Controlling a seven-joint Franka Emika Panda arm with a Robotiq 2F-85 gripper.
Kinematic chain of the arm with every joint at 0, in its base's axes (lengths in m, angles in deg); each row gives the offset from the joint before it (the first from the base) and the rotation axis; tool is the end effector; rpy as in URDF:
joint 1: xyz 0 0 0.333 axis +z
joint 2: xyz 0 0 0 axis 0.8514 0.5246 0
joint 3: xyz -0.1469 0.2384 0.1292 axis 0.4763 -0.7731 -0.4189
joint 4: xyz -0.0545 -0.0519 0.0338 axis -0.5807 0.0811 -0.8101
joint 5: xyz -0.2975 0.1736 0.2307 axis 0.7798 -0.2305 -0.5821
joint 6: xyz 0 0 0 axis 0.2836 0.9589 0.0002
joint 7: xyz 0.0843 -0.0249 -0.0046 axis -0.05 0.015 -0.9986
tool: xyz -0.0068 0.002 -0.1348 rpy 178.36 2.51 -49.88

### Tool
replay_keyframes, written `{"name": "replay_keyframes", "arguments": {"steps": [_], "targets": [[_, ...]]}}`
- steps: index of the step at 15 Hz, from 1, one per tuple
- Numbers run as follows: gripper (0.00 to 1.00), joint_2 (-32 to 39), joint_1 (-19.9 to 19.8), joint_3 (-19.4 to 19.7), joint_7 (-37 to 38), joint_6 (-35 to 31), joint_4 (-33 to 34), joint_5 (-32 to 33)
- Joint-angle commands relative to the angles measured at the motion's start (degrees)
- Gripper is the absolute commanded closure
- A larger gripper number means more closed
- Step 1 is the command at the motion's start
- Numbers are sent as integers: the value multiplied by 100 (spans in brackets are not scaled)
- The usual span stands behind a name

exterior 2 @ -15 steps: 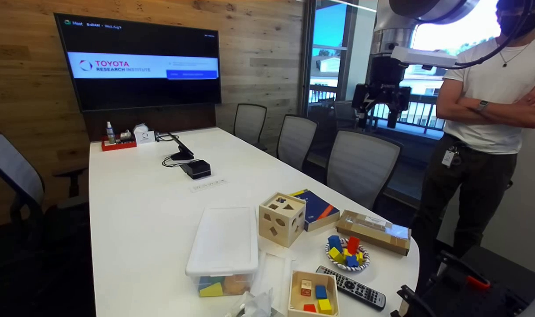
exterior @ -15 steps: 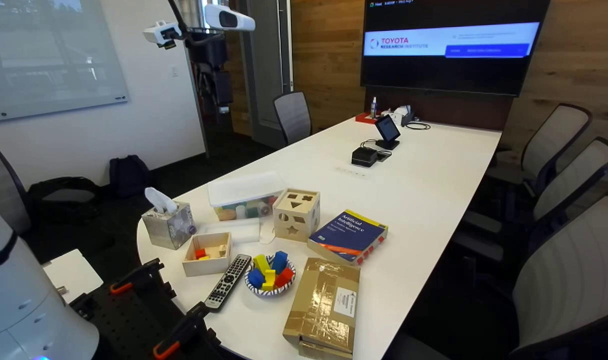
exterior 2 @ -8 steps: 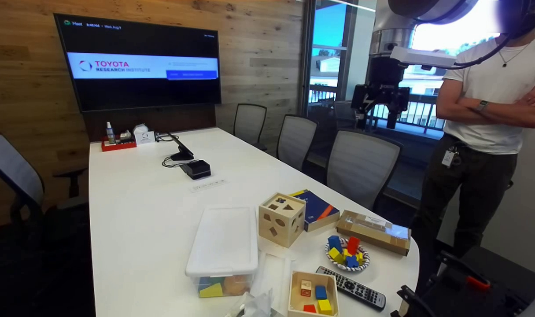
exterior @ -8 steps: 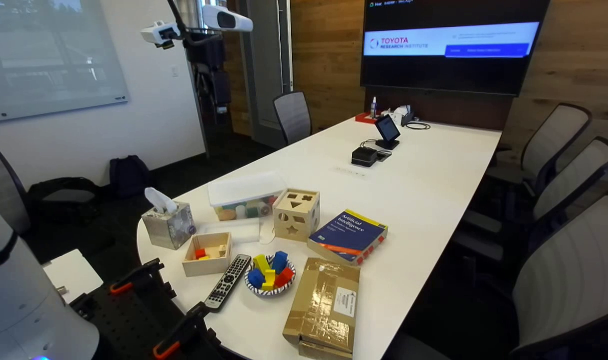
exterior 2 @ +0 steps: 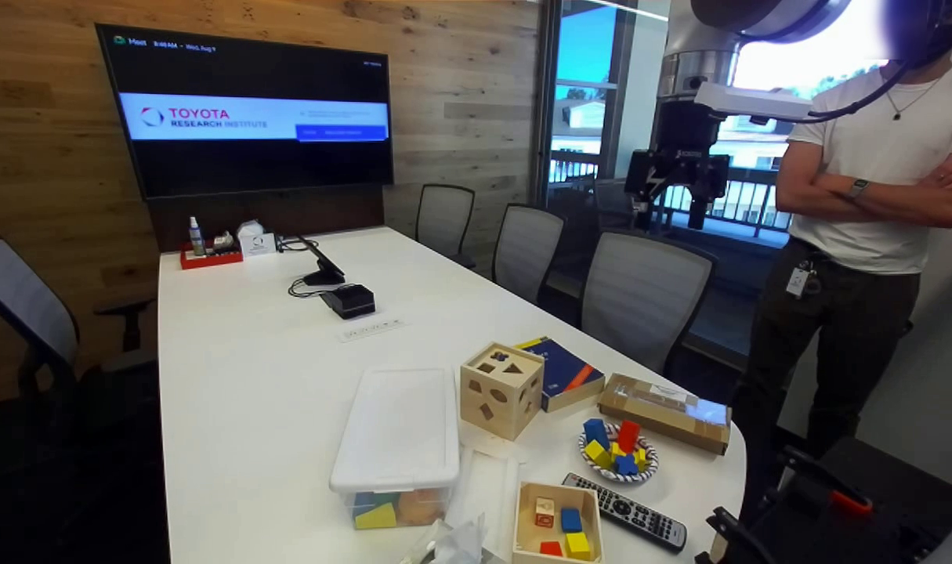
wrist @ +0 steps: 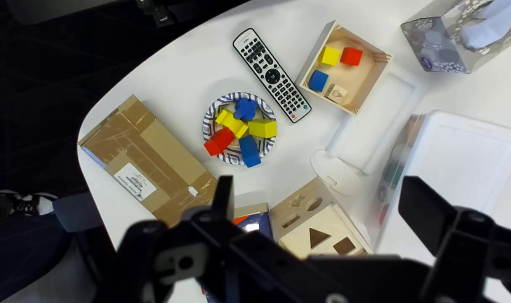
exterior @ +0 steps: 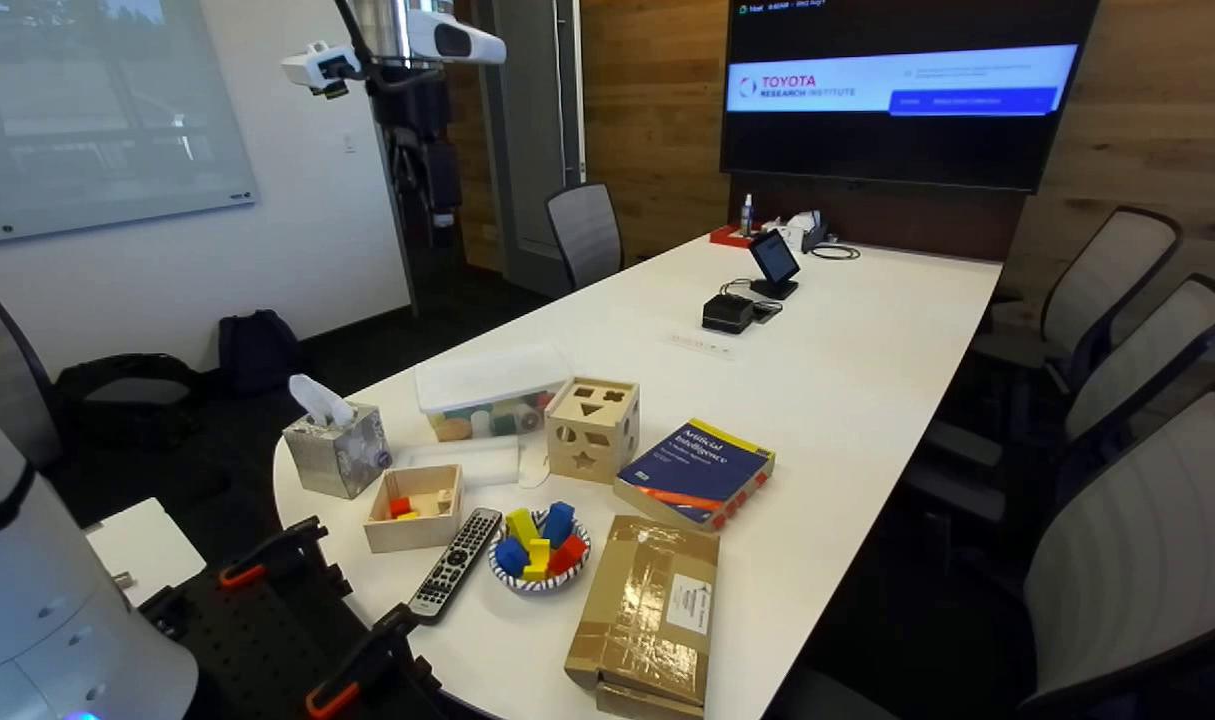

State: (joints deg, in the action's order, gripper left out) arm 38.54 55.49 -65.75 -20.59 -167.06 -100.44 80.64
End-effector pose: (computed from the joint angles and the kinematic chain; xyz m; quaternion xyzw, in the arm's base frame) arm 0.4282 0.0055 0.4378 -0.9912 0.1292 0.0165 0.0238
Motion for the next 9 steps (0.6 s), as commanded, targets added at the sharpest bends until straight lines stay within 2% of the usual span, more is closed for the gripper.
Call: {"name": "replay_keyframes", "arguments": {"steps": [1,7,9], "targets": [[0,3,29,27,9,13,10,13],[0,4,28,28,9,15,10,12],[0,-107,-8,-104,258,-218,-164,152]]}}
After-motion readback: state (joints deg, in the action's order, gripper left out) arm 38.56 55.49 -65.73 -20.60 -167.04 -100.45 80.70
